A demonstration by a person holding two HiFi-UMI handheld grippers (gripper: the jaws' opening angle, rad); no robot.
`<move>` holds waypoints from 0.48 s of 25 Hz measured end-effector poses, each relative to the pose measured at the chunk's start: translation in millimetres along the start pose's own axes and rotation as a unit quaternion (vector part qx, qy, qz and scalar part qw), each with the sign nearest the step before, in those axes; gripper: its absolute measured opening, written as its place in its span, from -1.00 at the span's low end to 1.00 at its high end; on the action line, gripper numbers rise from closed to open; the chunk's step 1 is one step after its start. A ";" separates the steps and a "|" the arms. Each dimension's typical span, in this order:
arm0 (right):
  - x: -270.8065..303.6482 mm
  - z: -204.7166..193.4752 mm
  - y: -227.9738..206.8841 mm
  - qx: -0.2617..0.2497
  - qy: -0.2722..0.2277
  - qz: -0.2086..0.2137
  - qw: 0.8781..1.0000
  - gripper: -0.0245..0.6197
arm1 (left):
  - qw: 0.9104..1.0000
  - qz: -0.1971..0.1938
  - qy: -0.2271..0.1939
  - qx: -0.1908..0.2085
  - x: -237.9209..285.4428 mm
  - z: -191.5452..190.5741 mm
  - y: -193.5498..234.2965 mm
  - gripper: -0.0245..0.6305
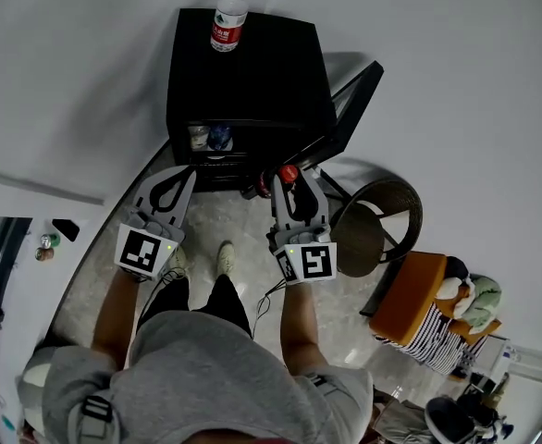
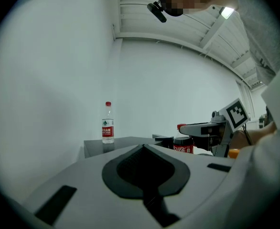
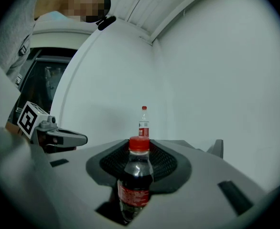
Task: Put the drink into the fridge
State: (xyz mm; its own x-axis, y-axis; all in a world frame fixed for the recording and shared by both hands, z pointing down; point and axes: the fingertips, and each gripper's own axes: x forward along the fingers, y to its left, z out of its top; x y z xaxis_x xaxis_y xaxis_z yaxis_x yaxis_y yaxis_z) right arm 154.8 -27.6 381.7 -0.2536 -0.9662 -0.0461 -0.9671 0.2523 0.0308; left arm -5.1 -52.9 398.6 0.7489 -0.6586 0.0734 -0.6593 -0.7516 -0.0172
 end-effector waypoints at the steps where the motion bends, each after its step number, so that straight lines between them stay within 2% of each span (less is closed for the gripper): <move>1: 1.7 -3.6 -1.5 -0.001 -0.001 0.004 1.000 -0.47 | 1.000 0.002 0.002 -0.001 2.6 -3.1 -0.8 -0.91; 12: 40.6 -73.9 -26.7 0.003 -0.001 0.054 0.999 -0.47 | 0.998 0.040 0.037 -0.011 39.4 -66.3 10.7 -0.91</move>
State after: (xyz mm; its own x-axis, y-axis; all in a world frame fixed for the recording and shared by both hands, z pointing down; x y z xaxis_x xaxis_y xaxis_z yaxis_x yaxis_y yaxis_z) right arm 171.7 -77.4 452.7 -0.3565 -0.9332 -0.0444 -0.9342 0.3555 0.0292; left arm 13.0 -84.6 467.4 0.6874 -0.7114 0.1459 -0.7188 -0.6953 -0.0037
